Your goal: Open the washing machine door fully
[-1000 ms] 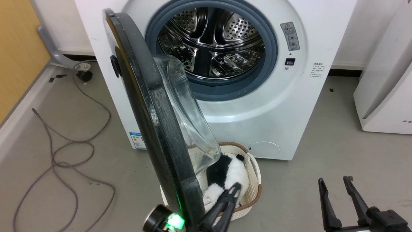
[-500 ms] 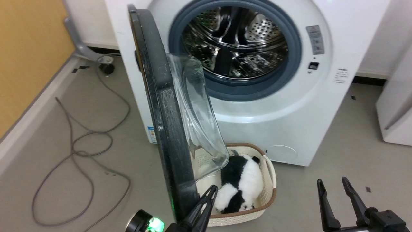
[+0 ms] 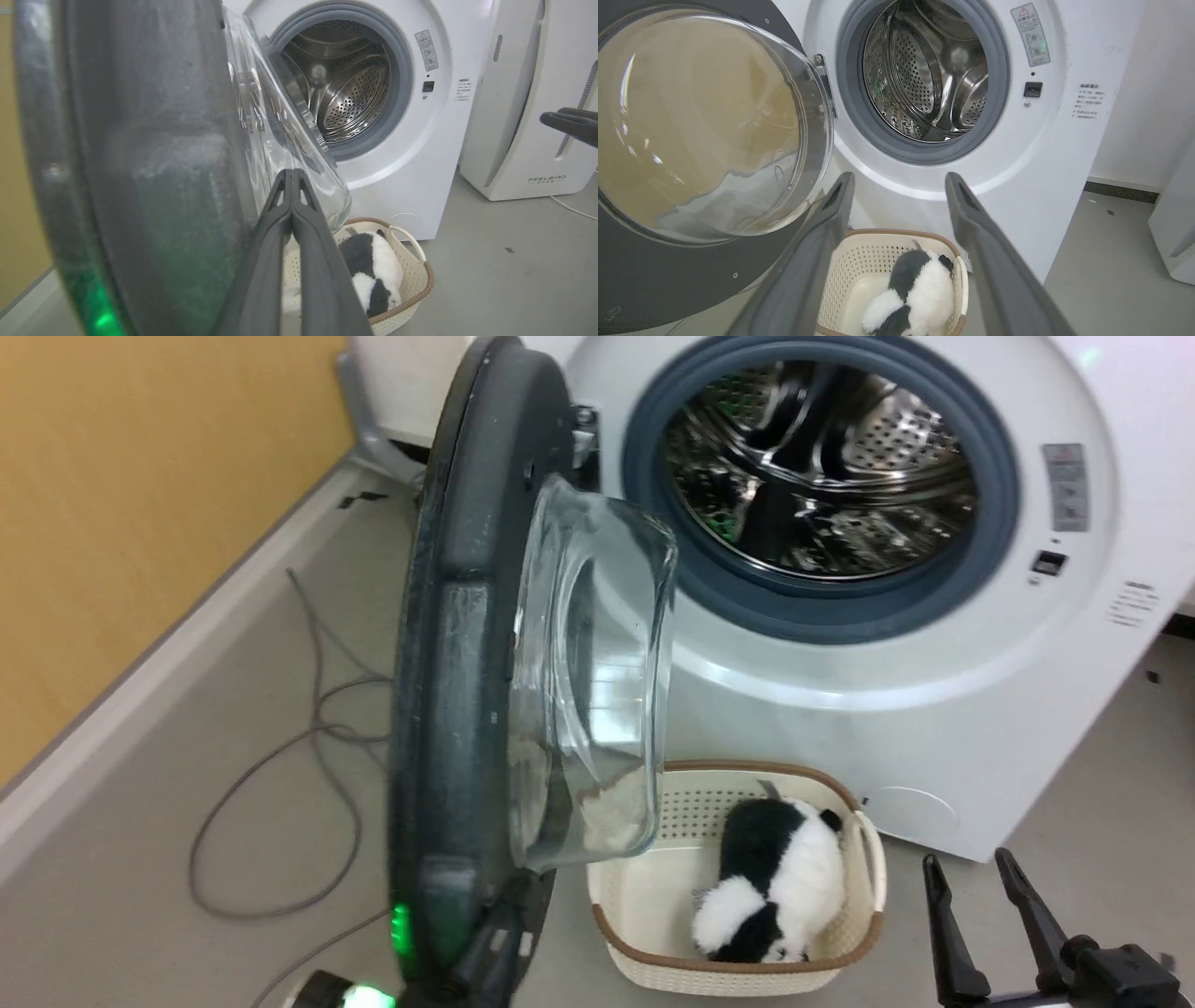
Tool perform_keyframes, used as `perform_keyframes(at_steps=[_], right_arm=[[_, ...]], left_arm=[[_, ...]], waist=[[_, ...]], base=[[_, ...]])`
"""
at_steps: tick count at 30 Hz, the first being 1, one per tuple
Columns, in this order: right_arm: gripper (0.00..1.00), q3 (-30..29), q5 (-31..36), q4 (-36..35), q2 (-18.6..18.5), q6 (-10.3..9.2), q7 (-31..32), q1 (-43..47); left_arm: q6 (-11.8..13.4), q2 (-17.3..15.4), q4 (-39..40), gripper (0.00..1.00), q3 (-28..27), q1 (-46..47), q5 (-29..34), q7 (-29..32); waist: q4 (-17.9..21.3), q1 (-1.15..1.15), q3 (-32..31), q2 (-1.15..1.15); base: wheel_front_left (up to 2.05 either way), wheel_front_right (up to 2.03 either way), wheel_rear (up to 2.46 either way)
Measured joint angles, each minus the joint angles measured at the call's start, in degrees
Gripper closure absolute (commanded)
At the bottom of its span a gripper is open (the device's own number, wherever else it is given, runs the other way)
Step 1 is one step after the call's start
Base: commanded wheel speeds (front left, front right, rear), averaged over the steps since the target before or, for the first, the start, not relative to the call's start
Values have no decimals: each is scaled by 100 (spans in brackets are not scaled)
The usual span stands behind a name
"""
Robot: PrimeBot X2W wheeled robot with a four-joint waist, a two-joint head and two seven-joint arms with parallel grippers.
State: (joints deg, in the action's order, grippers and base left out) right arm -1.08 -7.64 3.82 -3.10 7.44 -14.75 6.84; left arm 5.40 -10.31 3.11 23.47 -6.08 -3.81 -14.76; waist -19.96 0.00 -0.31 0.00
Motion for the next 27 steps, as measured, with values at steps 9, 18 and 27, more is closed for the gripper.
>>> perform_keyframes(at_steps=[9, 18, 27], right_arm=[[0, 64, 9, -13, 2, 0, 0, -3], [0, 64, 56, -20, 2, 0, 0, -33], [0, 83, 65, -4, 3, 0, 0, -123]], left_arm=[[325, -278, -375, 100, -1091, 16, -617, 1], [350, -343, -940, 100, -2069, 432, -1084, 1], [199, -445, -1770, 100, -3022, 1242, -1349, 1]], waist=[[-274, 0, 105, 0], [-112, 0, 299, 0], [80, 0, 479, 0]], base=[[0, 0, 0], [0, 0, 0], [0, 0, 0]])
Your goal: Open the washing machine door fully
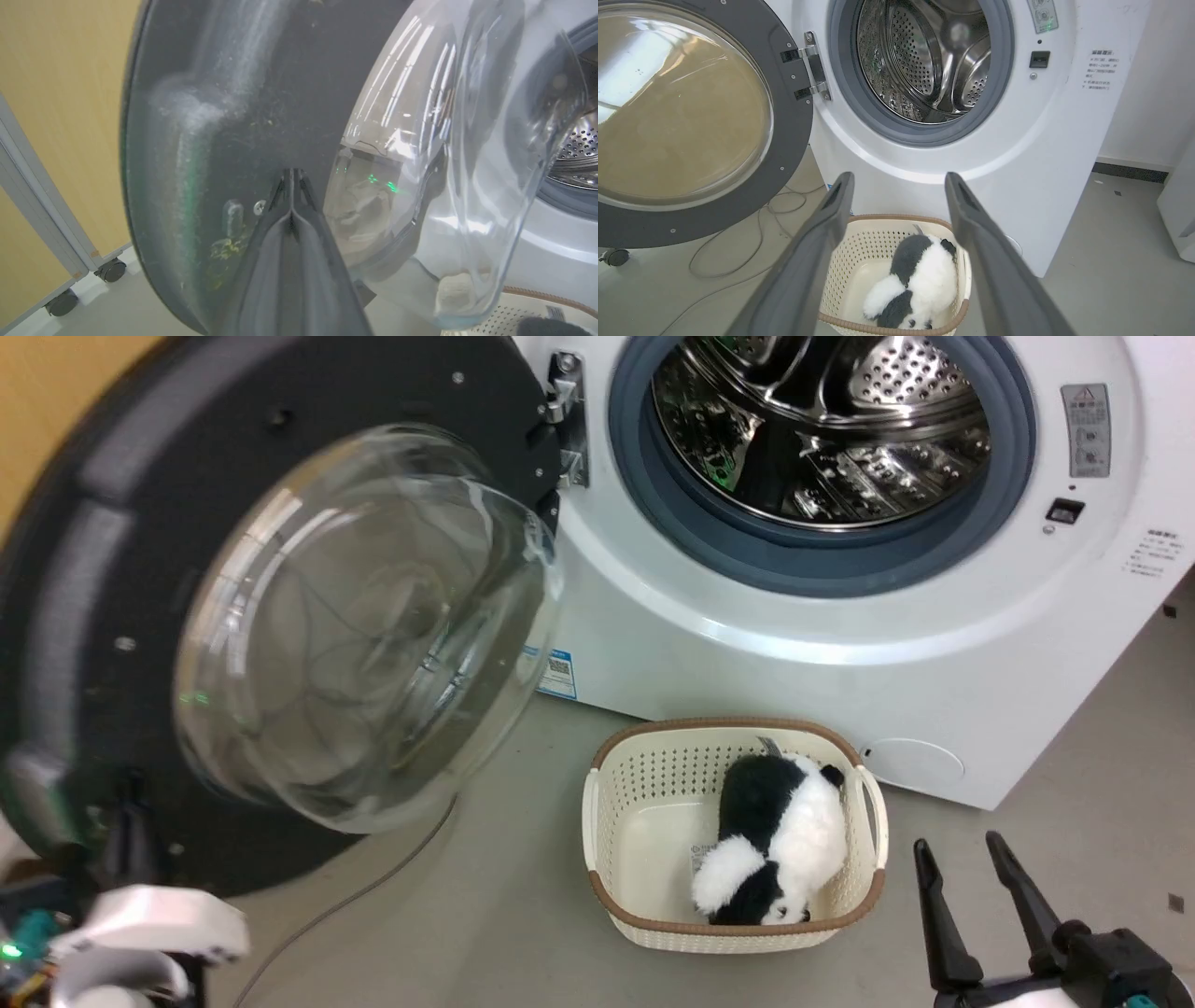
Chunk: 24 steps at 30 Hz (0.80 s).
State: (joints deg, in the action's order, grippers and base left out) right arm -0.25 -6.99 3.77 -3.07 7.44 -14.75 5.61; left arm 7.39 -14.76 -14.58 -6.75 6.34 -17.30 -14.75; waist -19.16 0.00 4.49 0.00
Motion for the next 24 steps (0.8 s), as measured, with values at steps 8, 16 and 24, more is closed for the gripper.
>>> perform_keyframes(at_steps=[8, 16, 24], right_arm=[[0, -32, 100, -2, 0, 1, 0, -143], [0, -3, 140, 56, 0, 1, 0, -230], [0, -5, 140, 104, 0, 1, 0, -274]], left_arm=[[-339, -353, -933, 100, -677, 728, -48, 0], [-616, -560, -1875, 100, -989, 1383, 12, 0], [-760, -633, -2428, 100, -1272, 1746, 97, 0]], waist=[[162, 0, 198, 0], [302, 0, 300, 0], [401, 0, 312, 0]], base=[[0, 0, 0], [0, 0, 0], [0, 0, 0]])
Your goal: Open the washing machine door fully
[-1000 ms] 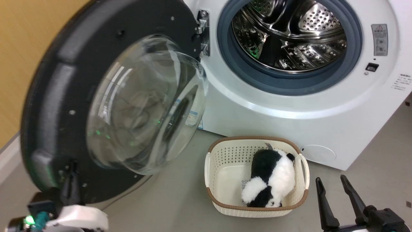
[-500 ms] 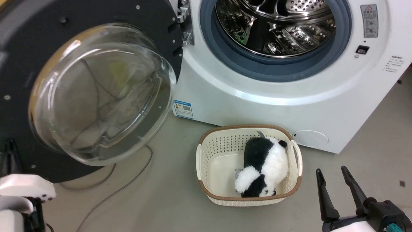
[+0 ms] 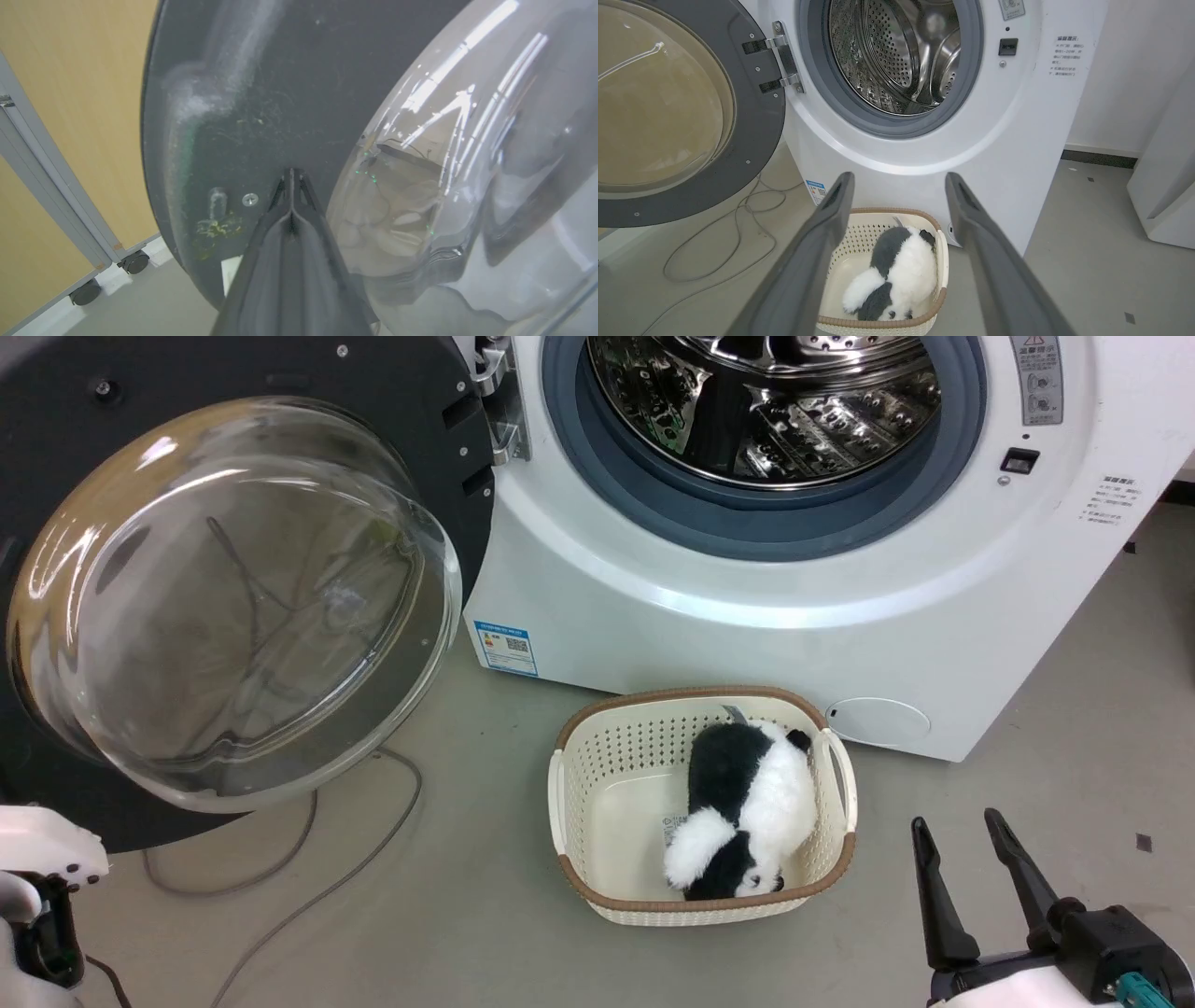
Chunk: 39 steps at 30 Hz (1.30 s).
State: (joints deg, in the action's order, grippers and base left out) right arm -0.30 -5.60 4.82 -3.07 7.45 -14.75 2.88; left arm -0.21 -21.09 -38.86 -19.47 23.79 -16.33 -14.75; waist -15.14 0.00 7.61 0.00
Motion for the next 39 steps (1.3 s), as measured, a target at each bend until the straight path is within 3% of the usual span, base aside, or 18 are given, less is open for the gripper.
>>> perform_keyframes(at_steps=[6, 12, 22, 32, 33, 34, 39], right_arm=[[0, 3, -1, 26, 0, 0, 0, 2], [0, -33, -14, 18, 0, -1, 0, 10], [0, -113, -96, -51, 1, 0, 0, 176], [0, -109, -102, -122, 1, 0, 0, 242], [0, -109, -101, -124, 1, 0, 0, 260], [0, -114, -101, -125, 1, -1, 0, 265], [0, -87, -100, -153, 1, 0, 0, 266]], left_arm=[[-102, 15, -37, 100, -105, 4, 164, 0], [-257, 124, 474, 100, -151, -229, 444, 0], [-520, 722, 1695, 100, 366, -918, 901, 0], [-637, 1381, 2783, 100, 1014, -1644, 1016, 0], [-649, 1437, 2827, 93, 1056, -1694, 1000, 0], [-650, 1486, 2882, 0, 1112, -1744, 991, 0], [-654, 1529, 2986, 0, 1285, -1990, 950, 0]], waist=[[27, 0, -68, 0], [72, 0, -257, 0], [64, 0, -715, 0], [398, 0, -883, 0], [435, 0, -892, 0], [475, 0, -900, 0], [695, 0, -918, 0]], base=[[0, 0, 0], [0, 0, 0], [0, 0, 0], [0, 0, 0], [0, 0, 0], [0, 0, 0], [0, 0, 0]])
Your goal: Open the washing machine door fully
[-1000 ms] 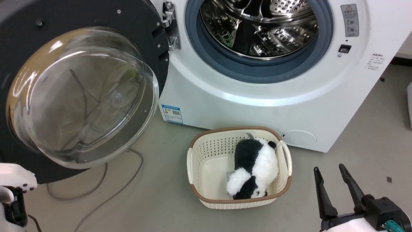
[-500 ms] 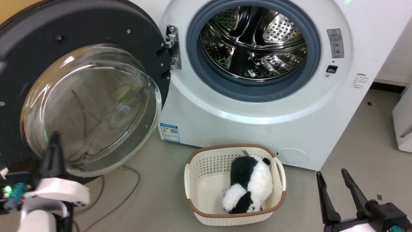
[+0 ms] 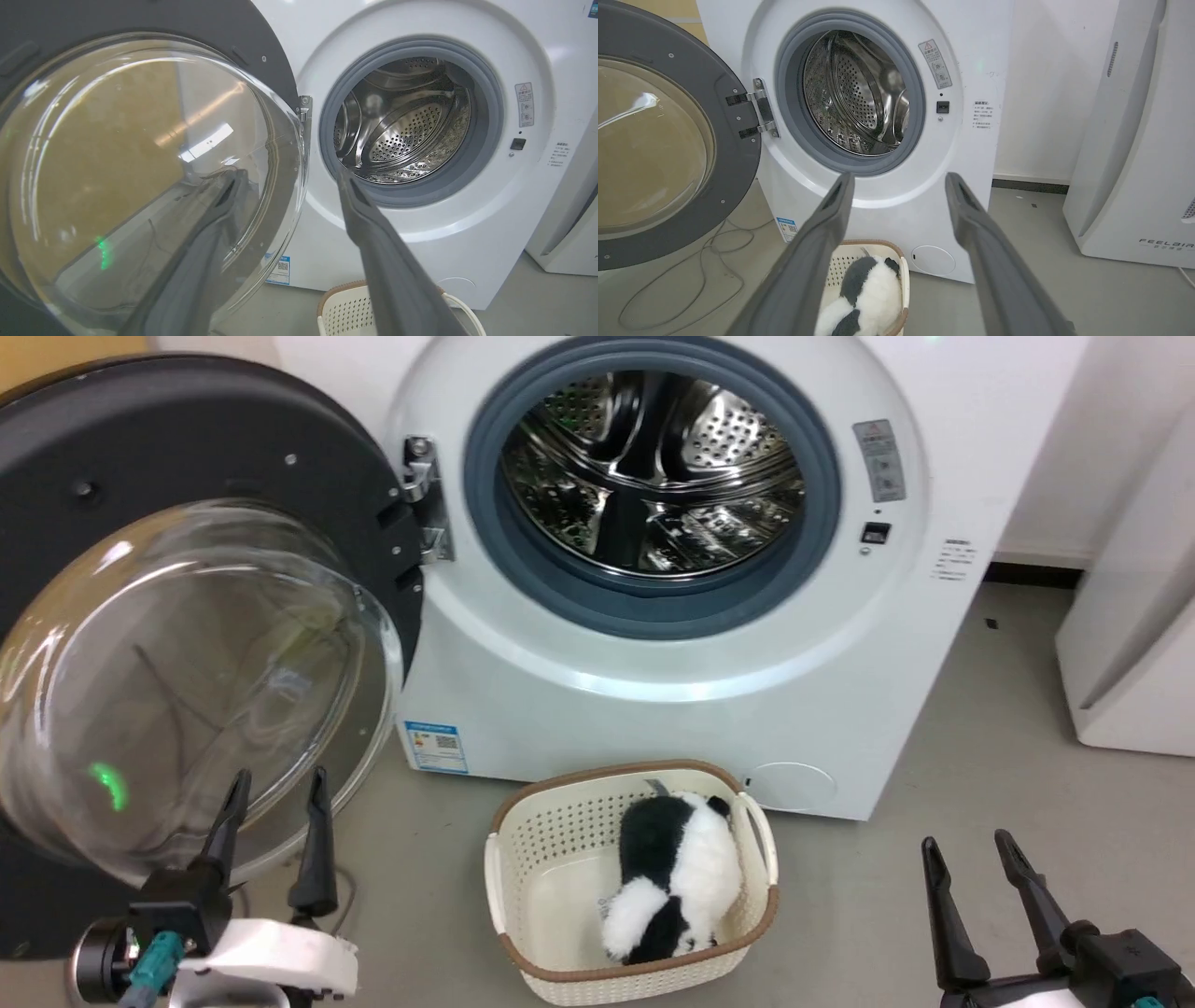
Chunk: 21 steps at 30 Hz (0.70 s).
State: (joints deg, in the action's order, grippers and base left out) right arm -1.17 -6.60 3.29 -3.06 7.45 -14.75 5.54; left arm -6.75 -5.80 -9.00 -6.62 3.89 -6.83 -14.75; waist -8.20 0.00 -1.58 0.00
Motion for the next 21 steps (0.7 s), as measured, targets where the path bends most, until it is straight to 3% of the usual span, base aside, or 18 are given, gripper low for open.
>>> perform_keyframes(at_steps=[14, 21], right_arm=[[0, 125, 115, -221, 0, 0, 0, 2], [0, 133, 115, -277, 0, 0, 0, 3]], left_arm=[[81, 126, 230, 0, 235, -385, 296, 0], [105, 151, 304, 0, 233, -424, 311, 0]], waist=[[693, 0, 65, 0], [847, 0, 137, 0]], base=[[0, 0, 0], [0, 0, 0]])
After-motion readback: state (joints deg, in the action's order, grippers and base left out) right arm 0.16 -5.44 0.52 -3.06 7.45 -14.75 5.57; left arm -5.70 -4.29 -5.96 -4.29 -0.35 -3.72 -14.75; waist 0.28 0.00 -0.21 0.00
